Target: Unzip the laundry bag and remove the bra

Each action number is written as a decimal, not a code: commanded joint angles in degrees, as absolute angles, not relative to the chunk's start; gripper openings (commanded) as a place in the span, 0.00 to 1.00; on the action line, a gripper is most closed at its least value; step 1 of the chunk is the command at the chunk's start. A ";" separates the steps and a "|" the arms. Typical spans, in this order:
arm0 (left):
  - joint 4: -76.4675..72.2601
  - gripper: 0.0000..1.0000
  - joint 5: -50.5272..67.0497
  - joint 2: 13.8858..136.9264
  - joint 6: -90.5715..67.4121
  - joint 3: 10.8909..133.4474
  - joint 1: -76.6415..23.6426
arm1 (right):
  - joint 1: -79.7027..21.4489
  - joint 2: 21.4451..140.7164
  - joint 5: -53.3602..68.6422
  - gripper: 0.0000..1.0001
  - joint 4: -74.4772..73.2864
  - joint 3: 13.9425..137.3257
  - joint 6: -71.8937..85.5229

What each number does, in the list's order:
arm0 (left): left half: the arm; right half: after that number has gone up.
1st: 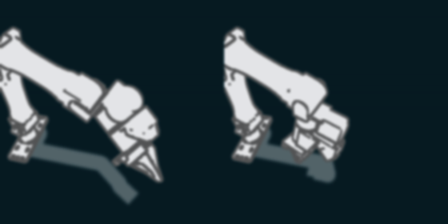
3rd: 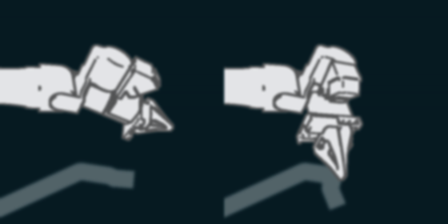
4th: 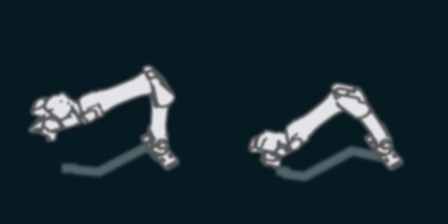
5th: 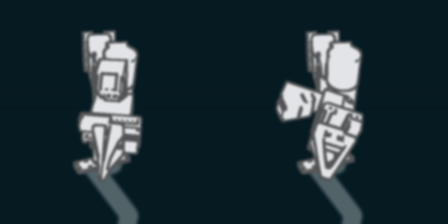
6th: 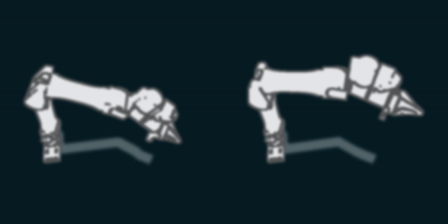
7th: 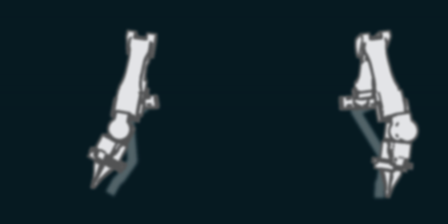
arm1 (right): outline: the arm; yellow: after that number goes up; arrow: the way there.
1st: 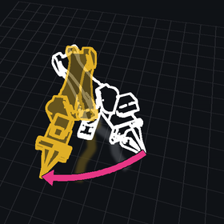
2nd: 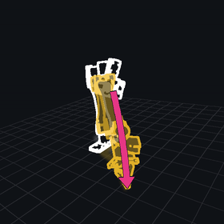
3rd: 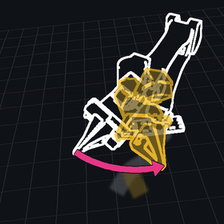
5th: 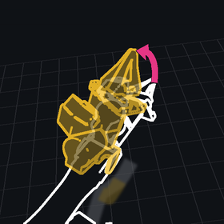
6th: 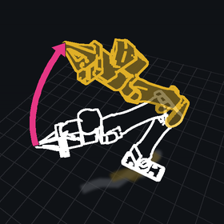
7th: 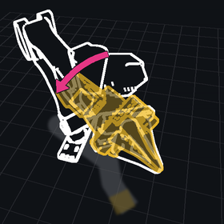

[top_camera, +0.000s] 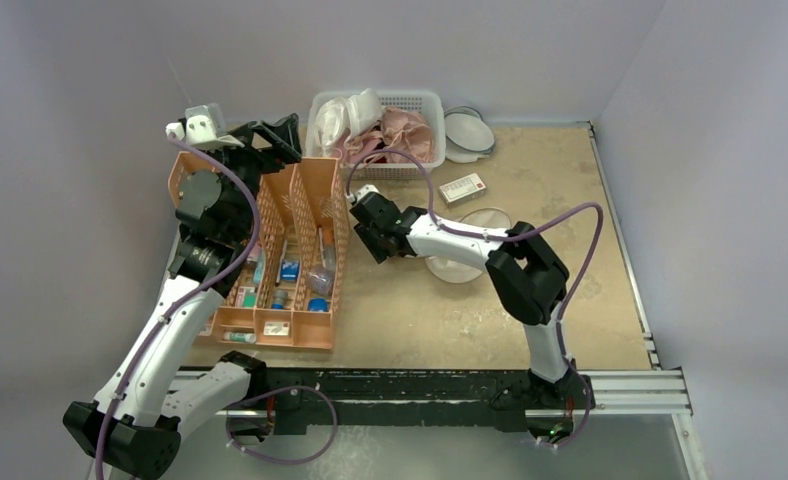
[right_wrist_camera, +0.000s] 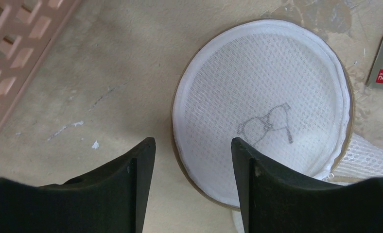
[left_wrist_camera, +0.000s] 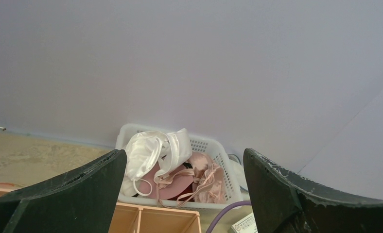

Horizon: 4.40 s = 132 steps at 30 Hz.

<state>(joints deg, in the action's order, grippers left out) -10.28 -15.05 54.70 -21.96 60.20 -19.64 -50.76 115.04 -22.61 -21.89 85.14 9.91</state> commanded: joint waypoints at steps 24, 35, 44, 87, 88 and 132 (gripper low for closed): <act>-12.61 0.89 -16.13 55.08 -21.62 60.84 -19.51 | -50.71 112.38 -34.56 0.26 -8.29 79.30 13.11; -12.48 0.89 -16.26 55.24 -22.33 60.86 -19.46 | -50.54 86.54 -29.33 0.11 4.52 64.63 12.29; -12.90 0.89 -14.63 55.77 -23.69 60.73 -19.44 | -43.58 67.44 -18.29 0.10 17.77 48.59 20.30; -13.10 0.89 -12.34 58.15 -25.44 60.90 -19.50 | -27.36 52.92 5.21 0.00 3.78 27.36 70.95; -13.10 0.89 -12.31 58.22 -25.41 60.95 -19.44 | -27.35 53.33 5.20 0.00 3.57 26.88 70.89; -11.96 0.89 -12.92 58.97 -24.63 61.63 -19.56 | -27.35 52.31 -9.27 0.78 -2.56 35.29 40.42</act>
